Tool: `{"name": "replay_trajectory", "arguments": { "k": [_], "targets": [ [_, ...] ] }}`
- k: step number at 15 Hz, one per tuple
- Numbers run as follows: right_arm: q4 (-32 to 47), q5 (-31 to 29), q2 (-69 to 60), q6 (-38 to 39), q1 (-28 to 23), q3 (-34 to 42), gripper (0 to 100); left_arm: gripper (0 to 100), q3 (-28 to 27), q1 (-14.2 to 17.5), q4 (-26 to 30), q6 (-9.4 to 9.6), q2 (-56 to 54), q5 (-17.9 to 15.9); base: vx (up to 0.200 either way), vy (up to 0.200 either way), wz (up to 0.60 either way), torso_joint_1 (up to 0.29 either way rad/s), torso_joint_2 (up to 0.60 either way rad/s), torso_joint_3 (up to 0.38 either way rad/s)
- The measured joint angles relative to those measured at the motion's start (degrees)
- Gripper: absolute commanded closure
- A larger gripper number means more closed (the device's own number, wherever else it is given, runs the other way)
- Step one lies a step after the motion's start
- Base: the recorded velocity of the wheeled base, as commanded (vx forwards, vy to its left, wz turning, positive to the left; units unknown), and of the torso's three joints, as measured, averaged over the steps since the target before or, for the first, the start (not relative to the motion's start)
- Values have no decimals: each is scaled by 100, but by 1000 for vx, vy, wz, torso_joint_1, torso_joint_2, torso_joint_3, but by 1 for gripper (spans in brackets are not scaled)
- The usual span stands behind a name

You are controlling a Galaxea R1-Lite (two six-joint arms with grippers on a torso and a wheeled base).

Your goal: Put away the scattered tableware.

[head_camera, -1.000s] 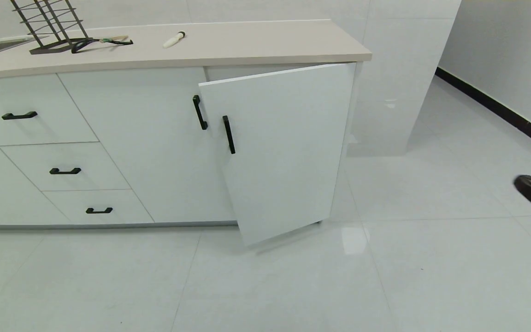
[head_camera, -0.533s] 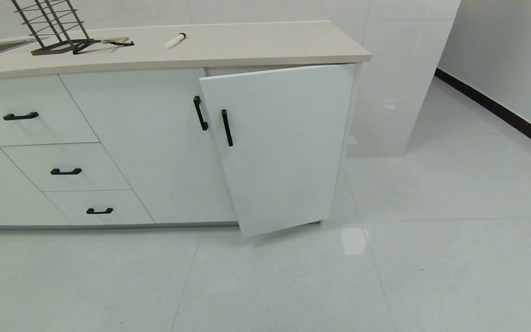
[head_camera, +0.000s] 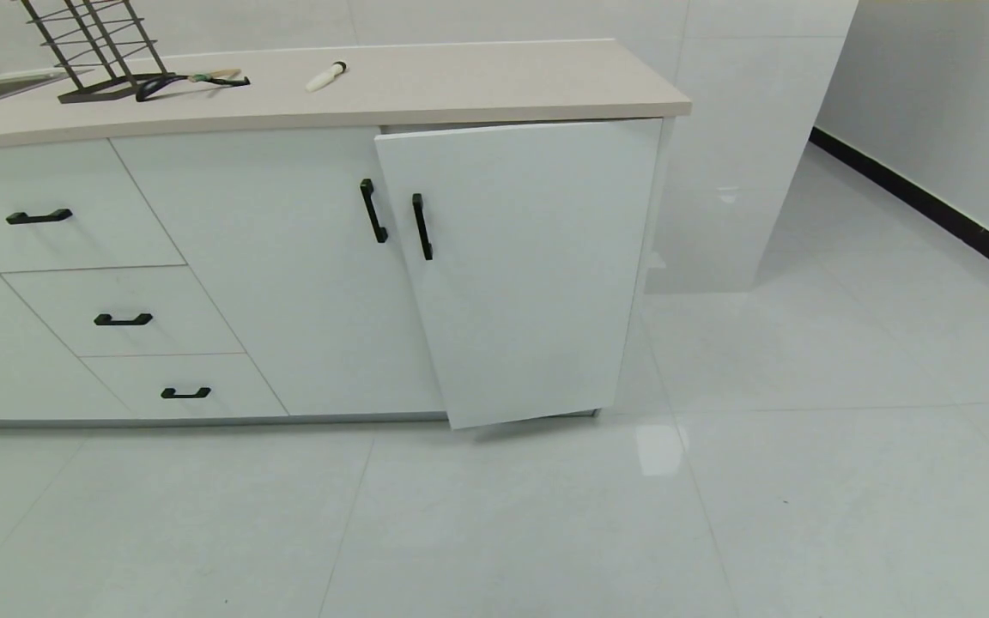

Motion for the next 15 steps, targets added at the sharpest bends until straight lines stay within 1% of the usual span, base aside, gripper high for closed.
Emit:
{"name": "replay_trajectory", "arguments": {
  "k": [1,4,15],
  "targets": [
    [2,-2,-11,2,0,5,100,0,0,2,0,28,0,-7,0,0,0,0,0,0],
    [5,-57,-28,51,-7,5,100,0,0,2,0,-13,0,-11,200,200,0,2,2,2],
    [11,-20,-26,38,-5,5,100,0,0,2,-7,-24,0,-2,0,200,0,4,1,1]
  ]
}}
